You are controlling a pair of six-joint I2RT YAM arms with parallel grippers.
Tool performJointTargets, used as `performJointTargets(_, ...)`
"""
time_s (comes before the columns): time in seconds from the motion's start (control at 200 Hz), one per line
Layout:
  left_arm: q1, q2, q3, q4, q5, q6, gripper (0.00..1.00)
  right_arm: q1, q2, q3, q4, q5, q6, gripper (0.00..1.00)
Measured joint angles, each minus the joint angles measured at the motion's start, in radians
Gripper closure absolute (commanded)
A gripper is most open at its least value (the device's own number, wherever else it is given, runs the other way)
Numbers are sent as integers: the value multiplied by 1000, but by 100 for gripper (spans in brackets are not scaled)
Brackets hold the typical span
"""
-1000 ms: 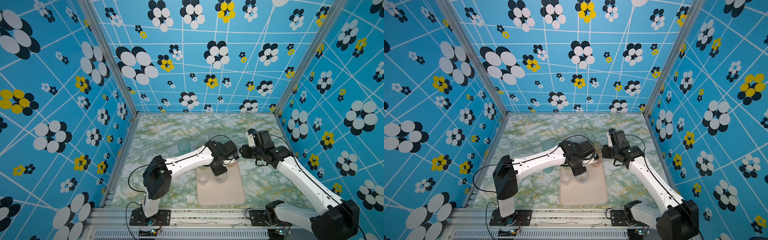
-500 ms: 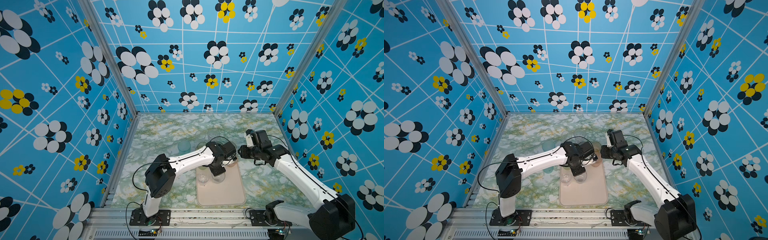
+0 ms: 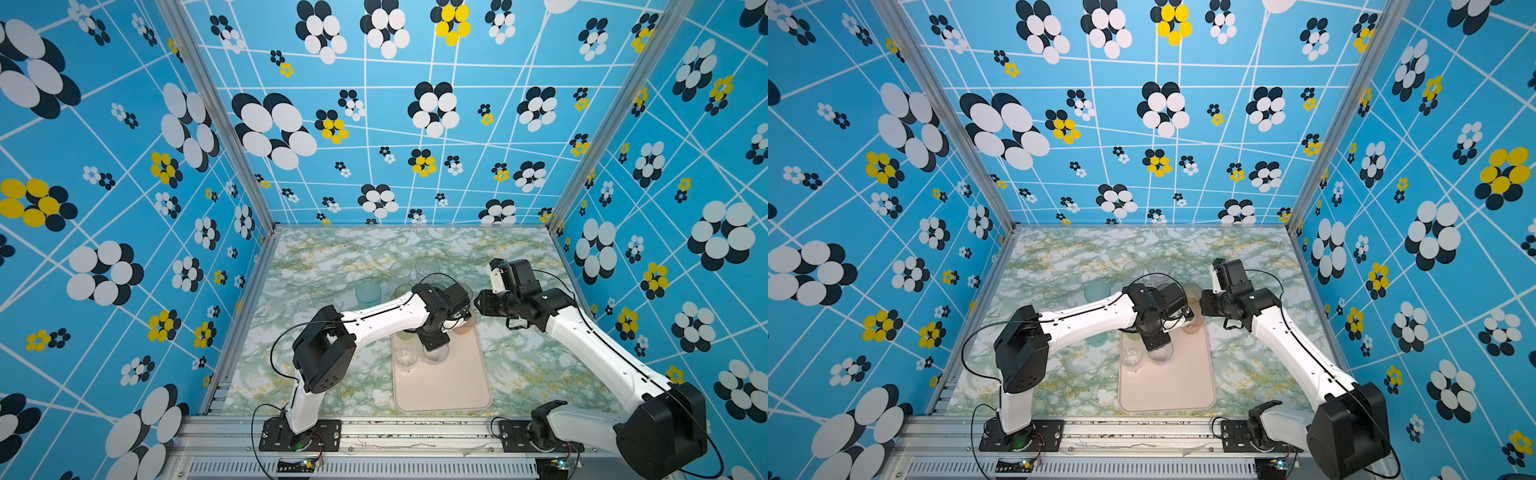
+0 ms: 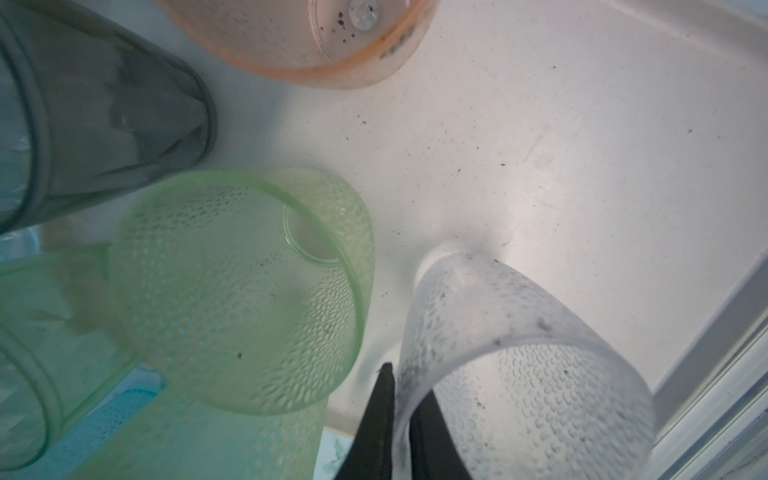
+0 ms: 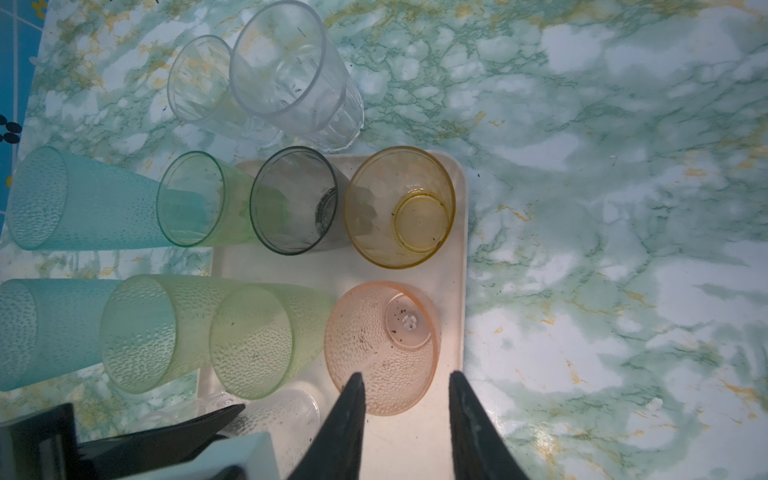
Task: Place the glasses into the tray
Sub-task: 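Lower the frosted glass onto the tray's near end beside the clear faceted glass, then open the left gripper around the frosted glass standing on the tray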
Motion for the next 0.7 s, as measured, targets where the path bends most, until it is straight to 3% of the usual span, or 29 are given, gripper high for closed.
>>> performJointTargets(0.7, 1, 0, -6, 0, -10, 0, 81, 0, 2, -2, 2, -3, 0, 64)
